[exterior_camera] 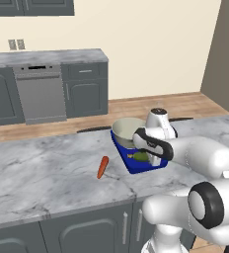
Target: Place the two vegetables and bowl onto the tray for setting up a vegetable dip station.
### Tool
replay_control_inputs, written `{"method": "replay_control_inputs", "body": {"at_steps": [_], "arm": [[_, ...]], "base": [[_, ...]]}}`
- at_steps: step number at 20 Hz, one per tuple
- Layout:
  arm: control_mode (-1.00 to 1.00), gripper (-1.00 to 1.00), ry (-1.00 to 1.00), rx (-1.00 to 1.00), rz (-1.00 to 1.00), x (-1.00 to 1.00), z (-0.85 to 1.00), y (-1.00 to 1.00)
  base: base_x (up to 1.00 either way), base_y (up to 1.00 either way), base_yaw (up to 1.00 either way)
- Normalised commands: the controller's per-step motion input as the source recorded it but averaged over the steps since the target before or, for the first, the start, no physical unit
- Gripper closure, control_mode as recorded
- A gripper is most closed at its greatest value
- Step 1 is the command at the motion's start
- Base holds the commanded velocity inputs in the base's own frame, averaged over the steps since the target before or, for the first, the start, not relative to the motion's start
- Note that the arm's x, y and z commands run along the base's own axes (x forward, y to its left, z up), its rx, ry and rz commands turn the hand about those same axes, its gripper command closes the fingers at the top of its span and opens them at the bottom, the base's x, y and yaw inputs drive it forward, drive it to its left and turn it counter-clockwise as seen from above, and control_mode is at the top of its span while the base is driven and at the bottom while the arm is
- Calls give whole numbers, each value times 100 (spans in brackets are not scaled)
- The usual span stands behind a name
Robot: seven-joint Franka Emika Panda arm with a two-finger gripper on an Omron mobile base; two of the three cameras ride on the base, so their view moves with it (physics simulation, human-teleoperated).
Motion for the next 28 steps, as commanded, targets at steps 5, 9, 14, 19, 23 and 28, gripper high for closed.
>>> {"method": "replay_control_inputs", "body": {"at_steps": [5, 9, 14, 19, 23, 28], "arm": [[-100, -100, 0, 0, -1, 0, -8, 1], [-100, -100, 0, 0, -2, -3, -4, 2], [-100, -100, 5, 0, -2, -5, 0, 2], [-100, -100, 17, 0, 0, -4, 1, 0], [-100, -100, 16, 0, 0, -17, 20, 0], [-100, -100, 16, 0, 0, -18, 24, 5]], "base": [[0, 0, 0], [0, 0, 0], [0, 0, 0], [0, 0, 0], [0, 0, 0], [0, 0, 0]]}}
